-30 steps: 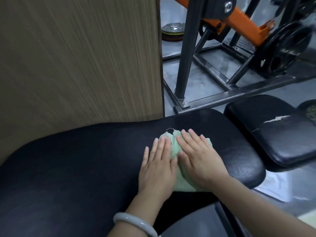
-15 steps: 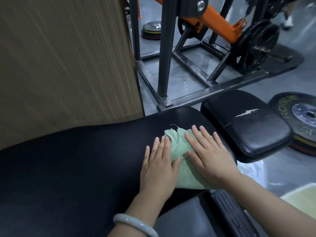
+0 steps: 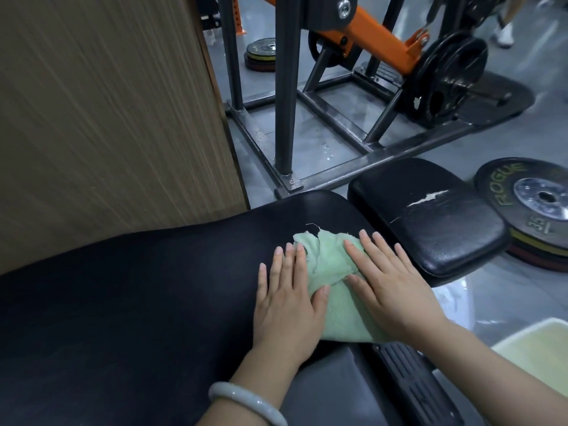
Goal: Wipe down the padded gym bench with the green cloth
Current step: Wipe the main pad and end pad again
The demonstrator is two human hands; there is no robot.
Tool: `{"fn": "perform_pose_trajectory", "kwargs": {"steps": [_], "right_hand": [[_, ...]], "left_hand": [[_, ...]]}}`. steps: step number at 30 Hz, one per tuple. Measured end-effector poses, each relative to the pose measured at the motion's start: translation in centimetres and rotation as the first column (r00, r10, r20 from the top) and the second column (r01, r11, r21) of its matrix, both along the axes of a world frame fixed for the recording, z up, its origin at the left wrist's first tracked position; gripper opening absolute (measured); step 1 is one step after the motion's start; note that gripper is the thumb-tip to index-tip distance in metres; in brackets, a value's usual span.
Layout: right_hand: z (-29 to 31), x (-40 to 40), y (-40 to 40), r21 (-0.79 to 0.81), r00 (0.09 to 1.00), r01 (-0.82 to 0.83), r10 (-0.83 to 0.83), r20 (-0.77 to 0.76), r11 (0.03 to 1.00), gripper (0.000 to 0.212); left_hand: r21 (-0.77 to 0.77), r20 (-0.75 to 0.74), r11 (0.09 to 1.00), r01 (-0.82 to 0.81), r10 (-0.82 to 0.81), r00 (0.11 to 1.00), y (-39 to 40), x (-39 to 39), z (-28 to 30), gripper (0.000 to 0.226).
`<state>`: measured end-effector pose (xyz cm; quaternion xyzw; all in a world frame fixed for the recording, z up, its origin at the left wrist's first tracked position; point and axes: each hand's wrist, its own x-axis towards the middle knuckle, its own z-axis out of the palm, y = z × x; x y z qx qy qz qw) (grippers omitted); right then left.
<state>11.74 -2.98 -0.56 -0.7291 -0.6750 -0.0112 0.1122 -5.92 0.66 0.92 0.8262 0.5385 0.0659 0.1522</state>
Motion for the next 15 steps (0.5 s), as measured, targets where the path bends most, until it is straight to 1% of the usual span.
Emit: {"fn": "perform_pose_trajectory", "kwargs": {"steps": [2,6,10,13,15], "right_hand": [[-0.1,0.0,-0.5,0.003,0.999,0.035,-0.035,-0.015,0.999,0.062],[-0.3,-0.1,-1.6,-0.027,0.993,0.108,-0.109,-0.044,0.994,0.063],[-0.6,-0.1,-2.3,-0.047,0.981,0.124,-0.130,-0.145,0.991,0.064],[-0.6,-0.2,-2.2,0.029,0.971,0.132,-0.123,-0.205,0.991,0.059],[-0.7,-0.4,-2.2,0.090,0.961,0.135,-0.108,-0.253,0.987,0.056]], "left_hand": [[0.006,0.014,1.000,0.013,-0.013,1.000,-0.2,0.6,0.0,0.071],[-0.004,-0.020,0.997,0.077,-0.077,0.997,-0.5,1.2,0.1,0.063],[0.016,-0.005,0.992,0.128,-0.128,0.992,-0.5,1.5,-0.1,0.066],[0.037,0.029,0.991,0.127,-0.128,0.991,-0.5,1.5,-0.3,0.072],[0.067,0.129,0.991,0.120,-0.128,0.983,-0.6,1.5,-0.5,0.074]]}}
